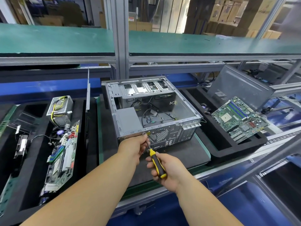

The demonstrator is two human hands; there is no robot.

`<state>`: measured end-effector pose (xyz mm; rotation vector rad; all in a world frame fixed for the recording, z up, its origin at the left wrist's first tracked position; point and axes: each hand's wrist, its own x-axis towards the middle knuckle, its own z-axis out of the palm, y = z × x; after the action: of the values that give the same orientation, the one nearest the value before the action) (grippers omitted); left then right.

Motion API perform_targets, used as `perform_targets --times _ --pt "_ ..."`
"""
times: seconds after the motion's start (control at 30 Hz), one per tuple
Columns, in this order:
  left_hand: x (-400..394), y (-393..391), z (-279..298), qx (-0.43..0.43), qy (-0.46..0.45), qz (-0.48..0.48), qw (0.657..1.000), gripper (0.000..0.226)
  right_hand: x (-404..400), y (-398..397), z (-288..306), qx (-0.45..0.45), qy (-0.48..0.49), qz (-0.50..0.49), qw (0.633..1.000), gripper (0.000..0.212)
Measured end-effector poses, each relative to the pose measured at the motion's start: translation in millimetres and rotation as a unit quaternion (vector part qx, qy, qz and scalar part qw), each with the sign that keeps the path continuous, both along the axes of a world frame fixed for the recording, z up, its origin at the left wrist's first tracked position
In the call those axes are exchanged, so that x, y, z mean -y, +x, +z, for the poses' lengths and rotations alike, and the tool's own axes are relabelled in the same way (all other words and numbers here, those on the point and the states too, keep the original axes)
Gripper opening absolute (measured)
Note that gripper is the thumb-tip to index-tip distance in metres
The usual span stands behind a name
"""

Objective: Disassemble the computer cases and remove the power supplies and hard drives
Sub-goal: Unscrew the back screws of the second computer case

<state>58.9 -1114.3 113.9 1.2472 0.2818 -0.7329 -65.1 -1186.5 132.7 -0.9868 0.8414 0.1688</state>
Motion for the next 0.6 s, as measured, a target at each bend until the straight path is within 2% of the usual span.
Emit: perform_targets --times 0.3,0.43,0.5,0.6 --pt "-2.7 -2.4 -2.6 -0.009 -0.012 -0.014 1.0 0.011 -5.7 2.0 -1.9 -0.003 -0.012 -0.041 0.999 0.018" --pt "-1.7 -1.7 0.2 -0.021 0.014 -0.014 1.0 0.02 -8.0 3.2 -5.6 0.001 -0.083 -0.035 0.996 0.012" --pt "-0.3 -0.7 -0.3 -0.013 0.018 -0.013 1.0 0.016 -7.5 3.7 -6.7 0.007 -0.112 -0.037 0.993 0.014" --pt "1.3 -0.7 -1.4 0.0 0.004 -0.009 1.0 0.009 -7.4 4.2 -3.6 0.02 -0.076 -0.057 0.995 0.014"
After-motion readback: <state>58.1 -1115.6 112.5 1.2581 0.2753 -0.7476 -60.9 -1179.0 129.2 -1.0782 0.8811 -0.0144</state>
